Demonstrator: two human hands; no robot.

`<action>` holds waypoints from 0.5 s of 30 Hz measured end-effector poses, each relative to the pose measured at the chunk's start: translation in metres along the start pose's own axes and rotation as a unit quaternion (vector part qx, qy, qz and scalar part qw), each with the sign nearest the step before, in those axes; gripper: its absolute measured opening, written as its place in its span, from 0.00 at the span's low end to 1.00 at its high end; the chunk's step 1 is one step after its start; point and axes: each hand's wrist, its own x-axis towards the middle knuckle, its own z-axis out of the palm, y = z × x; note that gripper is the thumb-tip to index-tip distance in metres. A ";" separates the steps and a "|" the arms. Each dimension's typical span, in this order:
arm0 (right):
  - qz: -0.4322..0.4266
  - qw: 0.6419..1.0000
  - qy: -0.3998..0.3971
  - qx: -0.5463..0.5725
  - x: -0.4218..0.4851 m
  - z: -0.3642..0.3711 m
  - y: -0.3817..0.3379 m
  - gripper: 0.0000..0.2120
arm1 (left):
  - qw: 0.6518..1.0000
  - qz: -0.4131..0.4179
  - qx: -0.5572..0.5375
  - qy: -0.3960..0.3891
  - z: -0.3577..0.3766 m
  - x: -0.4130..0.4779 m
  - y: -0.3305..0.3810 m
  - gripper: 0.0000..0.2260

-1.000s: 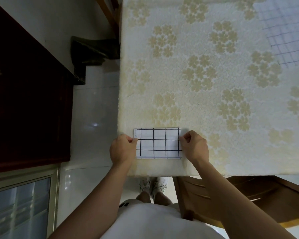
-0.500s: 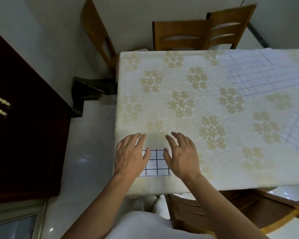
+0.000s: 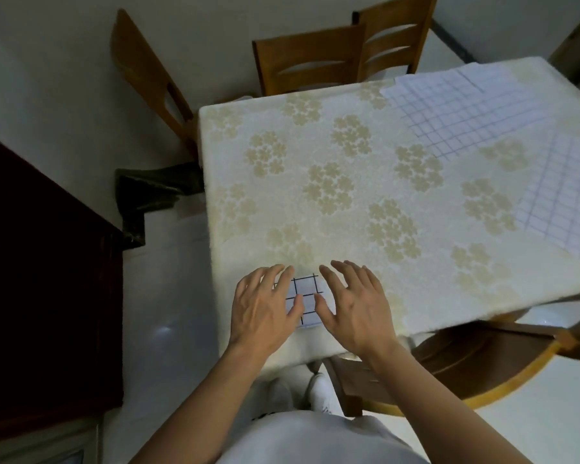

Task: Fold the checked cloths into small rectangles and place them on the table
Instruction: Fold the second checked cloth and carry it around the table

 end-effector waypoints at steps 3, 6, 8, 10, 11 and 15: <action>0.048 0.999 -0.007 -0.016 -0.016 -0.004 0.012 0.25 | 1.000 0.022 -0.010 -0.019 0.005 0.003 0.015 0.23; 0.102 0.994 -0.015 -0.032 -0.035 -0.009 0.029 0.26 | 0.997 0.058 -0.023 -0.039 0.013 0.009 0.035 0.23; 0.136 0.990 -0.007 -0.040 -0.050 -0.014 0.041 0.26 | 0.994 0.082 -0.032 -0.059 0.018 0.012 0.052 0.24; 0.165 0.985 0.001 -0.046 -0.065 -0.020 0.052 0.26 | 0.991 0.109 -0.032 -0.070 0.021 0.014 0.071 0.24; 0.179 0.983 0.002 -0.050 -0.072 -0.023 0.058 0.26 | 0.989 0.123 -0.033 -0.072 0.022 0.015 0.081 0.24; 0.239 0.969 0.015 -0.055 -0.097 -0.034 0.086 0.27 | 0.982 0.169 -0.044 -0.076 0.026 0.021 0.123 0.24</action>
